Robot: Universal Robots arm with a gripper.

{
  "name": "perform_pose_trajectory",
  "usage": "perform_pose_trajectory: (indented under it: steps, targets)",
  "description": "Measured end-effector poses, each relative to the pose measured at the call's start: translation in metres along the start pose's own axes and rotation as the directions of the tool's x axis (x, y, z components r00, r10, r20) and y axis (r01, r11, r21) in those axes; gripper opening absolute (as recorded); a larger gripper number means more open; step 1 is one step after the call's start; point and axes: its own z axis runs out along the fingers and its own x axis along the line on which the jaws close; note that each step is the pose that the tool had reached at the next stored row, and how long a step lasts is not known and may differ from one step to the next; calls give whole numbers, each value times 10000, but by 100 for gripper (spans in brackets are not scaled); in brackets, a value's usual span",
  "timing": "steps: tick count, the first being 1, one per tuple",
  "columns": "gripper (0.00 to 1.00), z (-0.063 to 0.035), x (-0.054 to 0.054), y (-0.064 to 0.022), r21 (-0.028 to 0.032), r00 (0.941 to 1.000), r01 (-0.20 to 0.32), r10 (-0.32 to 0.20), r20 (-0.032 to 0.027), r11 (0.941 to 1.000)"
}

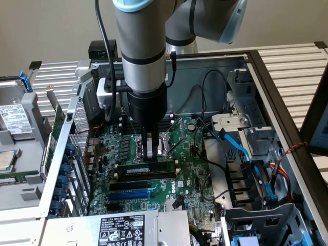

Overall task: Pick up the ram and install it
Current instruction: 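Insert the ram into the slot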

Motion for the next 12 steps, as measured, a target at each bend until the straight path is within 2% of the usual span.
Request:
perform_pose_trajectory:
  steps: [12]
  targets:
    - [13, 29, 0, 3, 0, 10000, 13, -13, 0, 10000]
